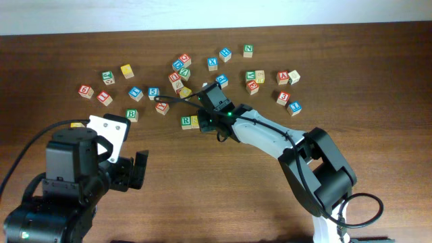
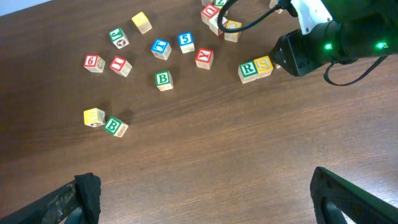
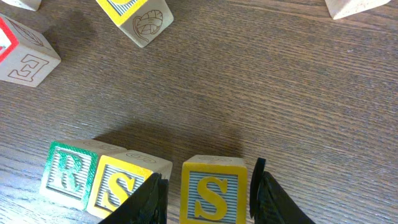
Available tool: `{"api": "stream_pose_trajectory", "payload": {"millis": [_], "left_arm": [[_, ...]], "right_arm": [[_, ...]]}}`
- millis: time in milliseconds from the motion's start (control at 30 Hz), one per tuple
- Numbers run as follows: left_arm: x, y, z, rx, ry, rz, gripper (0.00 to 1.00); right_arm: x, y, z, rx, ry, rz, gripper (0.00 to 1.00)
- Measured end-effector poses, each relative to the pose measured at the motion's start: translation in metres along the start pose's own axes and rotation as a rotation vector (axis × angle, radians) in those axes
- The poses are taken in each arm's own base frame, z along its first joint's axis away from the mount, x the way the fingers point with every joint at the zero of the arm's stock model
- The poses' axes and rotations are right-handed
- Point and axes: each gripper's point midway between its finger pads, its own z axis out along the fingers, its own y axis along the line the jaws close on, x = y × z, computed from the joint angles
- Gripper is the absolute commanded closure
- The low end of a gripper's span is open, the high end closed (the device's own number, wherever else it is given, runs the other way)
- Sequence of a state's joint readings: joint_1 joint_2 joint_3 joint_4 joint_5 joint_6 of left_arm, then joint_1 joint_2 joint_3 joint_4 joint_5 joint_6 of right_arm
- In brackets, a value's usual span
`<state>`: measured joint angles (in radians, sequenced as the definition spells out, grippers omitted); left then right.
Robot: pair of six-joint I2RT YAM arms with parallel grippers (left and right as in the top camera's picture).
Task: Spell out RSS
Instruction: 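Push the second S block against the row and release it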
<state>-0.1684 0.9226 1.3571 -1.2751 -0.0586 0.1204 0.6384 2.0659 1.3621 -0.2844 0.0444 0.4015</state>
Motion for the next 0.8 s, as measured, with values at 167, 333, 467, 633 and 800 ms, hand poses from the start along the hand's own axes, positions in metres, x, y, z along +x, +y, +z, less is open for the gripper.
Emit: {"api": "stream_pose_trajectory", "payload": {"millis": [167, 333, 467, 633, 800], "left_arm": [[0.0, 0.0, 0.0, 0.0, 0.0, 0.0, 0.01], [0.0, 0.0, 0.0, 0.0, 0.0, 0.0, 0.01], [0.0, 0.0, 0.0, 0.0, 0.0, 0.0, 0.01], [0.0, 0.0, 0.0, 0.0, 0.0, 0.0, 0.01], [0.0, 0.0, 0.0, 0.0, 0.0, 0.0, 0.01]], "right_arm": [[-0.003, 0.001, 0.0, -0.004, -0.013, 0.004, 0.67], [-0.018, -0.003, -0.002, -0.004, -0.046, 0.03, 0.75], [-0.047, -0.021, -0.015, 0.025, -0.063, 0.077, 0.96], [-0.04, -0.042, -0.017, 0.067, -0.004, 0.102, 0.96], [-0.026, -0.047, 0.0, 0.082, 0.037, 0.101, 0.96]]}}
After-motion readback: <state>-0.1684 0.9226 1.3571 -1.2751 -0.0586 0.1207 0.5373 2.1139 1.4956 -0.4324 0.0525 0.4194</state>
